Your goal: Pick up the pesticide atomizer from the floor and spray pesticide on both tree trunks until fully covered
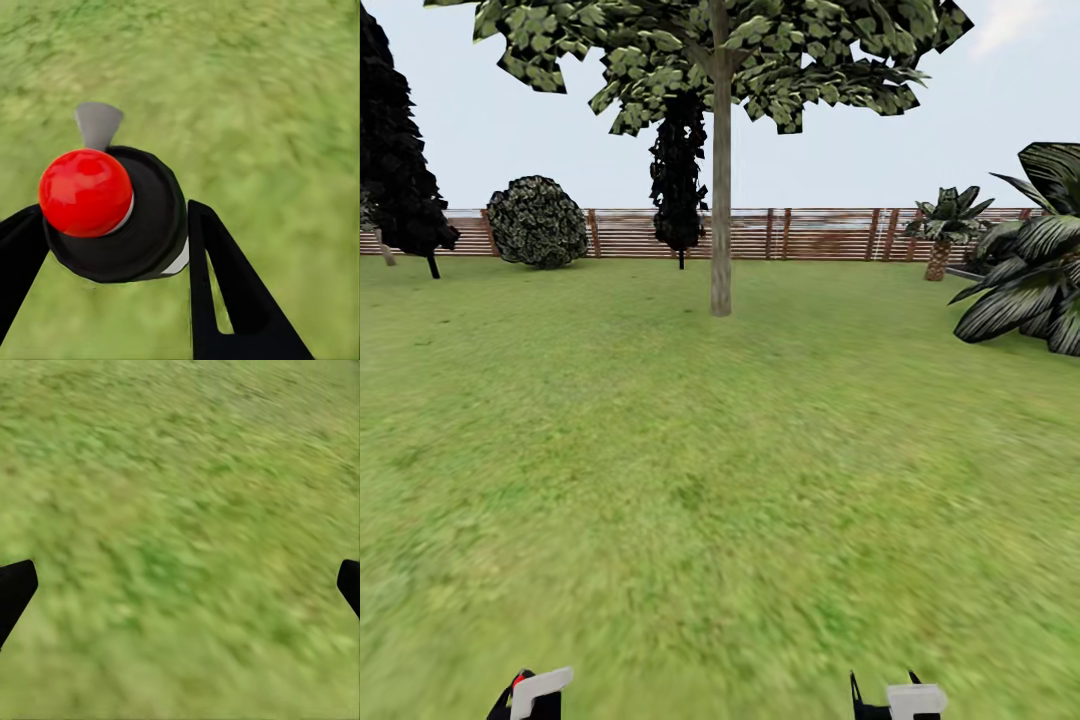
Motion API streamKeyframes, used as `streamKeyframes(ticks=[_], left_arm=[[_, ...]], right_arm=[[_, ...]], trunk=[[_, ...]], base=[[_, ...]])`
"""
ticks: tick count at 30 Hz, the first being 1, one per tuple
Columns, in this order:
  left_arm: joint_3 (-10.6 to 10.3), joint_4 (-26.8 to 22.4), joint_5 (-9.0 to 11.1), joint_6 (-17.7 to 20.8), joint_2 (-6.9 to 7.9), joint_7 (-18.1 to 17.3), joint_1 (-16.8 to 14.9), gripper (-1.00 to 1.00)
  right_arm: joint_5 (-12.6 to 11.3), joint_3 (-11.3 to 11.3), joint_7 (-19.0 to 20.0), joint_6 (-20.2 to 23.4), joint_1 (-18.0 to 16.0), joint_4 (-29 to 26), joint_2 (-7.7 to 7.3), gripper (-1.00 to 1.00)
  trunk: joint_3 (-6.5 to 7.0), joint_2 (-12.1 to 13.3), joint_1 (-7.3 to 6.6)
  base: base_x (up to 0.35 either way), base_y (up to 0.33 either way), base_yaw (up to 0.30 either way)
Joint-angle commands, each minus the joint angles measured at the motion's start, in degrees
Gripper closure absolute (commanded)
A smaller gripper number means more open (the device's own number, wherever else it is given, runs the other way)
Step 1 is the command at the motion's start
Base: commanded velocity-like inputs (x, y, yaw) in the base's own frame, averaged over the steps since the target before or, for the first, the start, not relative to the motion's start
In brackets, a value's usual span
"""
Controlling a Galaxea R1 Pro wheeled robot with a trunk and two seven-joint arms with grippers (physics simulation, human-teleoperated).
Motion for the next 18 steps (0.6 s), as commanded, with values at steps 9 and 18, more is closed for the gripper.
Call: streamKeyframes(ticks=[9, 18], left_arm=[[-0.01, -0.01, -0.02, 0.0, 0.0, 0.0, 0.0, 1.0], [-0.03, -0.01, -0.02, 0.0, 0.0, 0.0, 0.0, 1.0]], right_arm=[[0.0, 0.0, -0.01, 0.0, 0.0, 0.02, 0.0, -1.0], [0.02, 0.0, -0.01, 0.0, 0.0, 0.04, 0.0, -1.0]], trunk=[[0.0, 0.0, 0.0], [0.0, 0.0, 0.0]], base=[[0.343, 0.0, 0.0], [0.343, 0.0, 0.0]])
